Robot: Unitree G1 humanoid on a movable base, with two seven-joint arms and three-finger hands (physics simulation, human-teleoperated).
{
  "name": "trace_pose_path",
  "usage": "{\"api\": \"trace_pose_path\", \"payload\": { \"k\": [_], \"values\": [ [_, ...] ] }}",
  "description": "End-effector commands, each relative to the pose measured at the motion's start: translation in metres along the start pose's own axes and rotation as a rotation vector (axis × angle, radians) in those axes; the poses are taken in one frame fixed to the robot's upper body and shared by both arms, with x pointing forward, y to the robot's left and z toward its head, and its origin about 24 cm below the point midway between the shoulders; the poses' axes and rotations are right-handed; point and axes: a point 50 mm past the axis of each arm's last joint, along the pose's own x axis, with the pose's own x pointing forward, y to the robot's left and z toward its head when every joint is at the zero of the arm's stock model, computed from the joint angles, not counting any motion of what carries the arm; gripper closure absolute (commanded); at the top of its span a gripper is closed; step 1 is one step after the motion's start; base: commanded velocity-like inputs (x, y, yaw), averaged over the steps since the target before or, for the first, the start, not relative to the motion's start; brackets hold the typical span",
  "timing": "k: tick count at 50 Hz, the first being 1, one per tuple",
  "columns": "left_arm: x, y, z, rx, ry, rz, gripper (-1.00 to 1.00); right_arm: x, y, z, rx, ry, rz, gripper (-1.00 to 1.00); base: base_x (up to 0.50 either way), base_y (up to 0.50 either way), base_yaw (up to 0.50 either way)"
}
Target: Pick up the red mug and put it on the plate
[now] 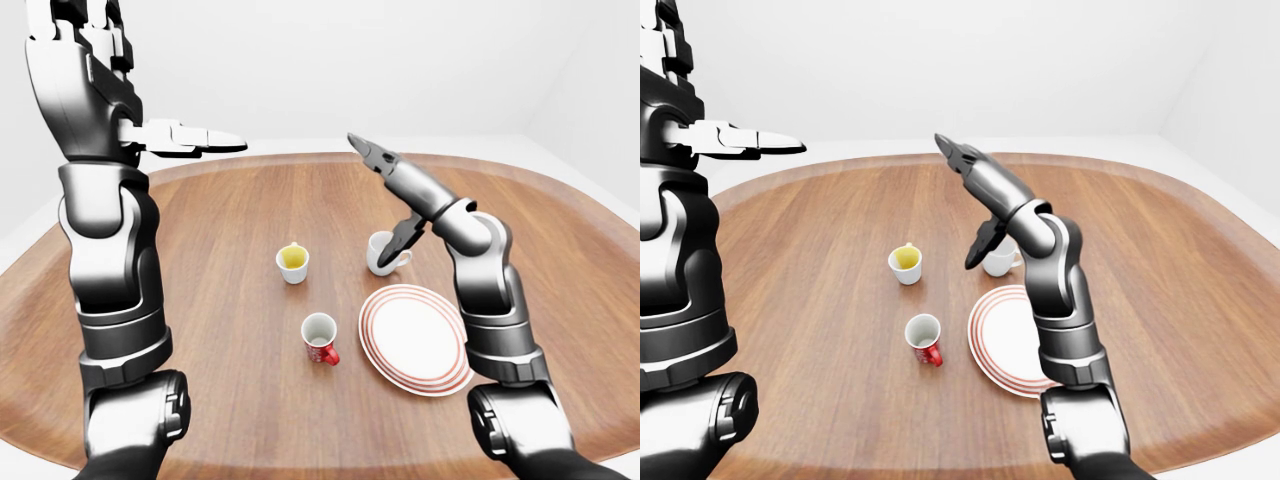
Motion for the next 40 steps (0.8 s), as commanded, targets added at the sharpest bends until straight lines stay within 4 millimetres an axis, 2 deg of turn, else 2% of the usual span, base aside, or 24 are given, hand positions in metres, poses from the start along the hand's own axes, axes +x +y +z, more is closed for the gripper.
{"api": "trace_pose_path", "payload": {
  "k": [1, 25, 33, 40],
  "values": [
    [0.000, 0.001, 0.000, -0.001, 0.000, 0.001, -1.00, -0.002, 0.007, 0.004, -0.082, 0.038, 0.044, -1.00, 0.00, 0.00, 0.00],
    [0.000, -0.001, 0.000, -0.002, 0.000, -0.005, -1.00, -0.002, 0.003, 0.020, -0.187, 0.049, -0.005, -1.00, 0.00, 0.00, 0.00],
    [-0.001, -0.002, -0.001, -0.002, 0.002, -0.007, -1.00, 0.001, 0.009, 0.023, -0.193, 0.052, 0.008, -1.00, 0.00, 0.00, 0.00],
    [-0.002, 0.000, -0.002, -0.001, 0.009, -0.006, -1.00, 0.008, 0.024, 0.014, -0.140, 0.072, 0.072, -1.00, 0.00, 0.00, 0.00]
  ]
}}
